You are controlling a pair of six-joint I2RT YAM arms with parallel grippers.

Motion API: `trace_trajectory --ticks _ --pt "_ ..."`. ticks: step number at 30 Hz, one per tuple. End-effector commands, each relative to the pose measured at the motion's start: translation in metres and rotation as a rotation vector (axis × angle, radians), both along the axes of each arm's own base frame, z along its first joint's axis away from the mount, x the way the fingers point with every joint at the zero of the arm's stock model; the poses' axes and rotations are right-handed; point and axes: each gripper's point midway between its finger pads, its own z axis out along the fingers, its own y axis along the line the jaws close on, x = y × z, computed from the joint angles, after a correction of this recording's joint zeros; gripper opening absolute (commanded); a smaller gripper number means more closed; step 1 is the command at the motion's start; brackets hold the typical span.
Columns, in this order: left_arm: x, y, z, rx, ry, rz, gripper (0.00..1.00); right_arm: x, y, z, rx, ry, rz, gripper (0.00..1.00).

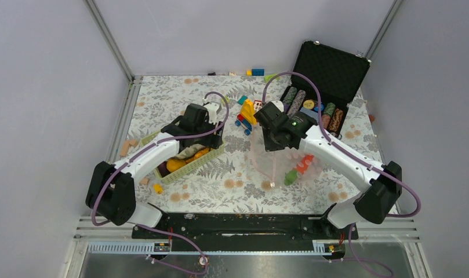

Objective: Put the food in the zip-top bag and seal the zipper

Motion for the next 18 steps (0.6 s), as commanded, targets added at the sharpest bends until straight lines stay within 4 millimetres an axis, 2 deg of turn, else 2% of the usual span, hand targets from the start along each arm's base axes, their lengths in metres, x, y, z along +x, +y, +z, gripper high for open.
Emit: trace_trajectory --ticks 1,5,9,14,18 --pt "0.014 -0.008 0.017 -0.029 -0.061 -0.034 0.64 0.003 0.003 0.015 0.059 -0.042 0.018 0.04" --pt "0.017 -0.009 0.008 -0.02 -0.045 -0.024 0.55 0.001 0.003 0.012 0.057 -0.031 0.023 0.03" --pt "0.026 -0.003 0.008 0.001 -0.064 0.022 0.45 -0.001 0.002 0.009 0.052 -0.024 0.025 0.03" --pt "0.031 -0.002 0.009 0.001 -0.072 0.047 0.4 -0.003 0.004 0.003 0.056 -0.009 0.03 0.03" --pt "0.034 0.001 0.003 0.03 -0.061 0.058 0.4 -0.004 0.005 0.001 0.063 -0.004 0.037 0.03"
